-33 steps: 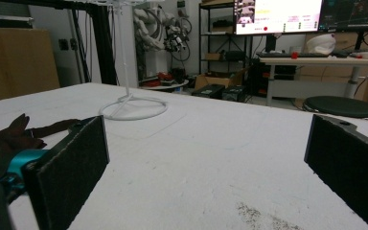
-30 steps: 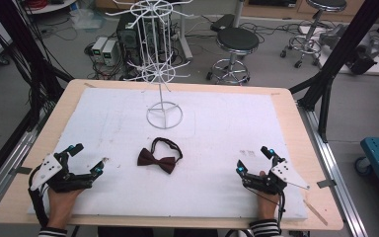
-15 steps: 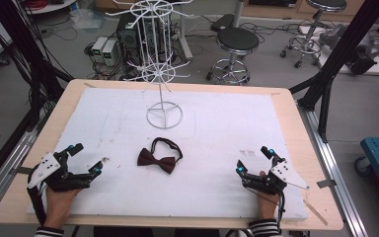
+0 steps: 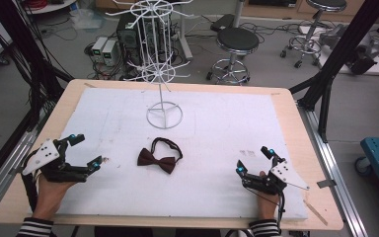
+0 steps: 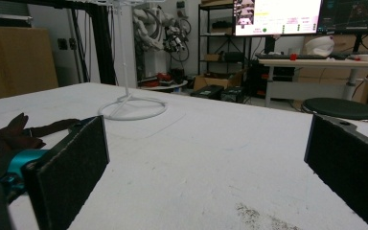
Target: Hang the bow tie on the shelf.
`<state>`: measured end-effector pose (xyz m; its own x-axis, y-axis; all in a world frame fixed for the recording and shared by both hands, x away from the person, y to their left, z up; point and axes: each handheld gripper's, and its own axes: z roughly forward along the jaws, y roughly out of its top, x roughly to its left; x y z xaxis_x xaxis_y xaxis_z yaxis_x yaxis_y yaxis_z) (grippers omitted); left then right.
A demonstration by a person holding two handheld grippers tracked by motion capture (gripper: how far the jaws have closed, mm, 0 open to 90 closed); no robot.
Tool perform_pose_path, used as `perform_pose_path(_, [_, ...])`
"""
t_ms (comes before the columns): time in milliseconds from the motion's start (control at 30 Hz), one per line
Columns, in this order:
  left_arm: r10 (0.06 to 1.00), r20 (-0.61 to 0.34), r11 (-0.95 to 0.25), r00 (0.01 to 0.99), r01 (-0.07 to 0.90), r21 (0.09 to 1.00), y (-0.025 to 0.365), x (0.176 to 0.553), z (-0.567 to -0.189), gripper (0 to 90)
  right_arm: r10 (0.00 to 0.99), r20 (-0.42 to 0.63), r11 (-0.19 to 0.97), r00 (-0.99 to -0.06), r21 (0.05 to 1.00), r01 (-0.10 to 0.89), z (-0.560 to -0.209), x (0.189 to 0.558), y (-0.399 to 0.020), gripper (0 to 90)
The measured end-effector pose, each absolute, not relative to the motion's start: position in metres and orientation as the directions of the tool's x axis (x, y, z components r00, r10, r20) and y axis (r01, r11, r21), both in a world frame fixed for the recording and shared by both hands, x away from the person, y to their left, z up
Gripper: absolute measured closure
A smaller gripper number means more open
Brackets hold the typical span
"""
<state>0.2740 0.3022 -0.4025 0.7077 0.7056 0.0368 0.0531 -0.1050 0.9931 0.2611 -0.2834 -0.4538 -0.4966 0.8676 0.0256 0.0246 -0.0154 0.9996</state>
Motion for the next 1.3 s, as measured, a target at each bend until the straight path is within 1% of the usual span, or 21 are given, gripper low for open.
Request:
perform_pose_path(200, [0.636,0.081,-0.194,0.767,0.057,0.979,0.293,0.283,-0.384,1.8,0.868,0.027,-0.017,-0.496,1.000,0.025,-0.454,0.261,-0.283,0.7])
perform_pose_path(567, [0.535,0.111,-0.289,0.838,0.058,0.956,0.268,0.302,-0.360,1.8,0.868,0.033,-0.020,-0.496,0.999,0.032,-0.454,0.261,-0.284,0.7])
perform_pose_path(633, [0.513,0.101,-0.303,0.853,0.069,0.951,0.262,0.306,-0.356,1.8,0.867,0.031,-0.020,-0.497,0.999,0.029,-0.454,0.261,-0.284,0.7])
perform_pose_path(800, [0.457,0.123,-0.352,0.881,0.052,0.935,0.247,0.312,-0.348,1.8,0.867,0.031,-0.019,-0.498,0.999,0.029,-0.454,0.261,-0.284,0.7])
perform_pose_path(1033, [0.371,0.154,-0.449,0.916,0.031,0.893,0.226,0.323,-0.338,1.8,0.867,0.032,-0.019,-0.497,0.999,0.031,-0.454,0.261,-0.284,0.7])
perform_pose_path(1300, [0.290,0.127,-0.514,0.949,0.043,0.857,0.206,0.339,-0.338,1.8,0.867,0.035,-0.021,-0.498,0.999,0.034,-0.454,0.261,-0.284,0.7])
